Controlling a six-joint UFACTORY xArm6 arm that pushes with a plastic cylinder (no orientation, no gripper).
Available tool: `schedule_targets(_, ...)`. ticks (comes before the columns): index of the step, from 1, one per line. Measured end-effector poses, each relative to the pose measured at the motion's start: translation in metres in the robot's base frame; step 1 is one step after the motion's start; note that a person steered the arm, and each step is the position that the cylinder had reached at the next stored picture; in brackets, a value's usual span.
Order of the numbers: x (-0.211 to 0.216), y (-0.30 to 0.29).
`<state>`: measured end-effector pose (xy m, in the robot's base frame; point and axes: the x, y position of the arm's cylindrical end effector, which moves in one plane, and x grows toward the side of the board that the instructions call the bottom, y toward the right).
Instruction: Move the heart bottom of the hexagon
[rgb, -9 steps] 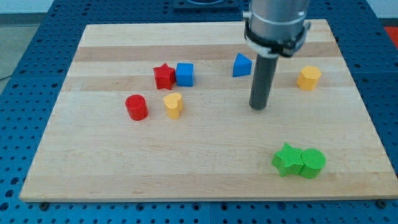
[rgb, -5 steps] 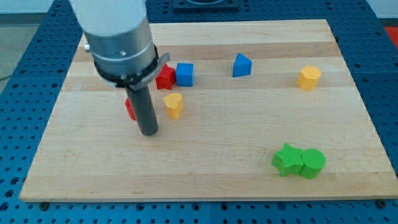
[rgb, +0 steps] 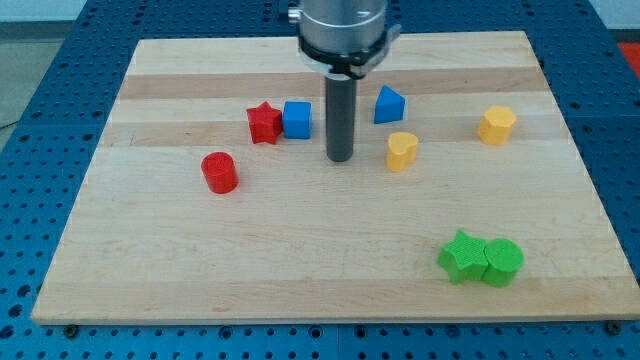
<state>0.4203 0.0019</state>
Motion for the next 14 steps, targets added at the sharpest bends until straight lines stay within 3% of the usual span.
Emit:
schedule_targets(2, -0.004, 0.107)
schedule_targets(3, -0.004, 0.134)
schedule_targets(5, 0.021, 0.033)
schedule_targets(7, 0.016, 0.136)
schedule_targets(8, 0.014, 0.160)
schedule_targets(10, 0.059, 0.132)
schedule_targets(14, 0.010, 0.179)
